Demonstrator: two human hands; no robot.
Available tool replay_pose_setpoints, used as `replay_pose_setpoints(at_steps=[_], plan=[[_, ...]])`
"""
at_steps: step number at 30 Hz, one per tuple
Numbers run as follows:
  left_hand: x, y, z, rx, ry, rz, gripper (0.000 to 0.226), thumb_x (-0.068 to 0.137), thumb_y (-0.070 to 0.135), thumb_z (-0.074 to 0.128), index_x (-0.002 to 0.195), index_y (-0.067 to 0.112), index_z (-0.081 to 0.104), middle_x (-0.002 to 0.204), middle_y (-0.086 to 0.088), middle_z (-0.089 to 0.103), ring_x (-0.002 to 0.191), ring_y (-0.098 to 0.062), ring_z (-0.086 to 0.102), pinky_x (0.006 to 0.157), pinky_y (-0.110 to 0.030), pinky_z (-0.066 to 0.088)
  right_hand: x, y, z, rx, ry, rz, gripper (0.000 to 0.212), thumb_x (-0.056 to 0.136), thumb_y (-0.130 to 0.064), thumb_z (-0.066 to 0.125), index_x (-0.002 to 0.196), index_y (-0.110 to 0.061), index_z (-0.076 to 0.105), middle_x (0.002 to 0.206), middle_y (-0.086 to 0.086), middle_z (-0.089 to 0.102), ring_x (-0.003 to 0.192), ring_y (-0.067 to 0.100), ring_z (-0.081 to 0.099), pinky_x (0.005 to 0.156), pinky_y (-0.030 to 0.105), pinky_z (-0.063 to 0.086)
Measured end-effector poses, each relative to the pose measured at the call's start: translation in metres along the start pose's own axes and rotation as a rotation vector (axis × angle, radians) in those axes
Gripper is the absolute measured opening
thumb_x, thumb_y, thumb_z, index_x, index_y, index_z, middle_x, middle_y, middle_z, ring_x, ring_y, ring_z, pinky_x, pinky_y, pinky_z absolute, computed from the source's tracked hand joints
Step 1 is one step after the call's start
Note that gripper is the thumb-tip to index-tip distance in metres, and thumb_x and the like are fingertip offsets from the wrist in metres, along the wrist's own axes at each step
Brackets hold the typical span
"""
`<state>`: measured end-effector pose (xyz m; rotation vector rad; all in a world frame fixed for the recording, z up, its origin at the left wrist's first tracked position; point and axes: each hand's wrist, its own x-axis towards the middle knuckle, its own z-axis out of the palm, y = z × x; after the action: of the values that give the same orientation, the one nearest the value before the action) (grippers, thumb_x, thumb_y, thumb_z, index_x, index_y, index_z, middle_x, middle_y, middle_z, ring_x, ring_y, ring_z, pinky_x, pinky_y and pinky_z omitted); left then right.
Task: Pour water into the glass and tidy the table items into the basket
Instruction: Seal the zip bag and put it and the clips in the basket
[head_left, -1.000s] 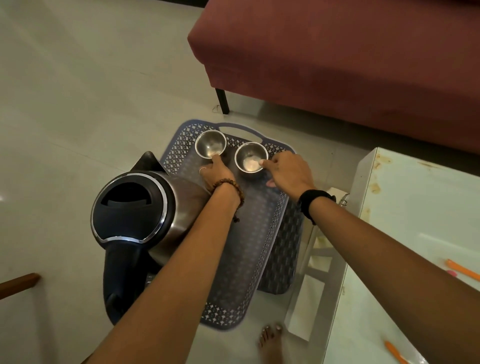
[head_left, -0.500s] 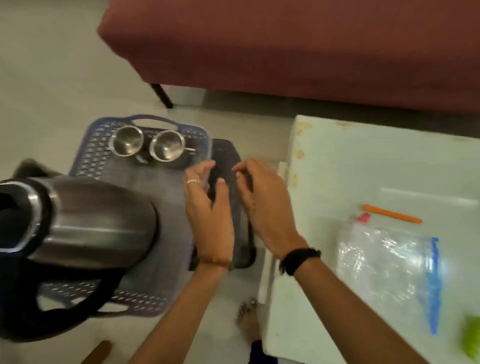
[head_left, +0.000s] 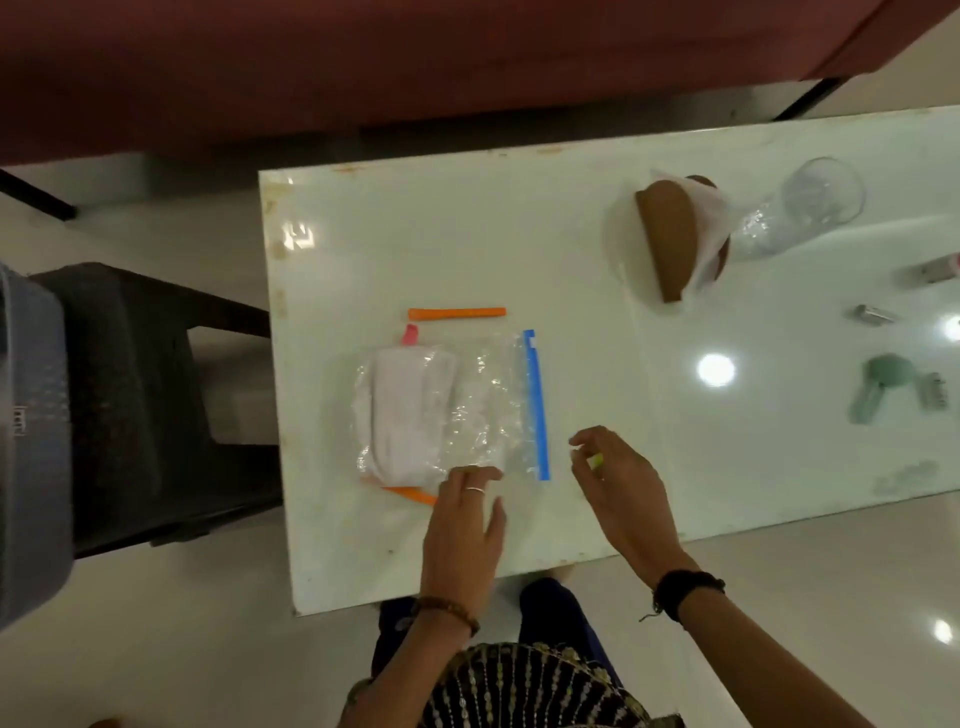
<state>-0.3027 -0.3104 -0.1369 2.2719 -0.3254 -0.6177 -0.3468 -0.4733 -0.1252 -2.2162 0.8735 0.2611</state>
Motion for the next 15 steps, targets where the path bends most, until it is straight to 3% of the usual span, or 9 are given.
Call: replay_pose_setpoints(at_steps=[4,6,8,10,12,13,14,15], plan=[[0.002,0.01,0.022,0.114,0.13,-0.115,0.028,0.086,0.004,0.053,0.111,0.016,0.056,0.114,-0.003,0.055,0.104,-0.018,0.053,0.085,-0.03,0.05,0.006,0.04,-0.016,0.07,-0.011,0.116,0.009,0.093,-0.019,0.05,0.098,-0.025,0.054,0.088,-0.007,0.062,0.064,0.008,0.057,0.052,0.019,0.035],[0.006,0.01,0.027,0.222,0.143,-0.005,0.032,0.08,0.0,0.06,0.109,0.013,0.059,0.115,-0.007,0.059,0.103,-0.024,0.058,0.088,-0.037,0.052,0.01,0.046,-0.015,0.076,-0.046,0.109,0.009,0.093,-0.02,0.049,0.099,-0.024,0.053,0.087,-0.008,0.061,0.064,0.006,0.056,0.051,0.019,0.034],[0.015,0.009,0.033,0.372,0.119,0.108,0.042,0.076,0.004,0.067,0.116,0.013,0.058,0.127,-0.012,0.056,0.115,-0.031,0.055,0.098,-0.041,0.044,0.014,0.049,-0.014,0.077,-0.079,0.092,0.01,0.093,-0.021,0.049,0.102,-0.023,0.053,0.088,-0.007,0.061,0.063,0.004,0.055,0.051,0.017,0.033],[0.025,0.009,0.037,0.521,-0.045,0.14,0.06,0.082,0.018,0.062,0.137,0.02,0.037,0.149,-0.01,0.029,0.139,-0.032,0.026,0.113,-0.042,0.021,0.018,0.05,-0.013,0.068,-0.109,0.079,0.013,0.093,-0.022,0.049,0.106,-0.021,0.053,0.092,-0.006,0.062,0.064,0.008,0.054,0.051,0.014,0.031],[0.037,0.004,0.042,0.705,-0.246,0.12,0.077,0.088,0.035,0.05,0.142,0.027,-0.003,0.155,-0.005,-0.004,0.141,-0.027,-0.011,0.115,-0.041,-0.003,0.022,0.049,-0.012,0.052,-0.14,0.06,0.017,0.093,-0.023,0.049,0.11,-0.02,0.052,0.094,-0.005,0.061,0.07,0.012,0.054,0.053,0.012,0.031],[0.041,0.003,0.044,0.784,-0.295,0.128,0.08,0.089,0.039,0.047,0.139,0.028,-0.014,0.155,-0.005,-0.01,0.14,-0.027,-0.016,0.114,-0.043,-0.007,0.023,0.049,-0.012,0.046,-0.153,0.048,0.018,0.093,-0.023,0.048,0.111,-0.02,0.052,0.093,-0.006,0.06,0.072,0.012,0.053,0.054,0.013,0.032],[0.044,0.002,0.046,0.852,-0.316,0.153,0.081,0.088,0.041,0.048,0.139,0.028,-0.013,0.156,-0.006,-0.005,0.142,-0.029,-0.01,0.115,-0.046,-0.003,0.025,0.048,-0.011,0.042,-0.16,0.039,0.019,0.094,-0.024,0.048,0.111,-0.02,0.052,0.093,-0.006,0.059,0.073,0.011,0.053,0.056,0.015,0.033],[0.047,0.004,0.046,0.921,-0.31,0.194,0.08,0.085,0.043,0.053,0.142,0.028,-0.001,0.156,-0.006,0.009,0.143,-0.031,0.006,0.115,-0.049,0.008,0.025,0.048,-0.011,0.04,-0.163,0.034,0.019,0.094,-0.024,0.048,0.112,-0.02,0.052,0.094,-0.007,0.059,0.074,0.011,0.052,0.058,0.017,0.035]])
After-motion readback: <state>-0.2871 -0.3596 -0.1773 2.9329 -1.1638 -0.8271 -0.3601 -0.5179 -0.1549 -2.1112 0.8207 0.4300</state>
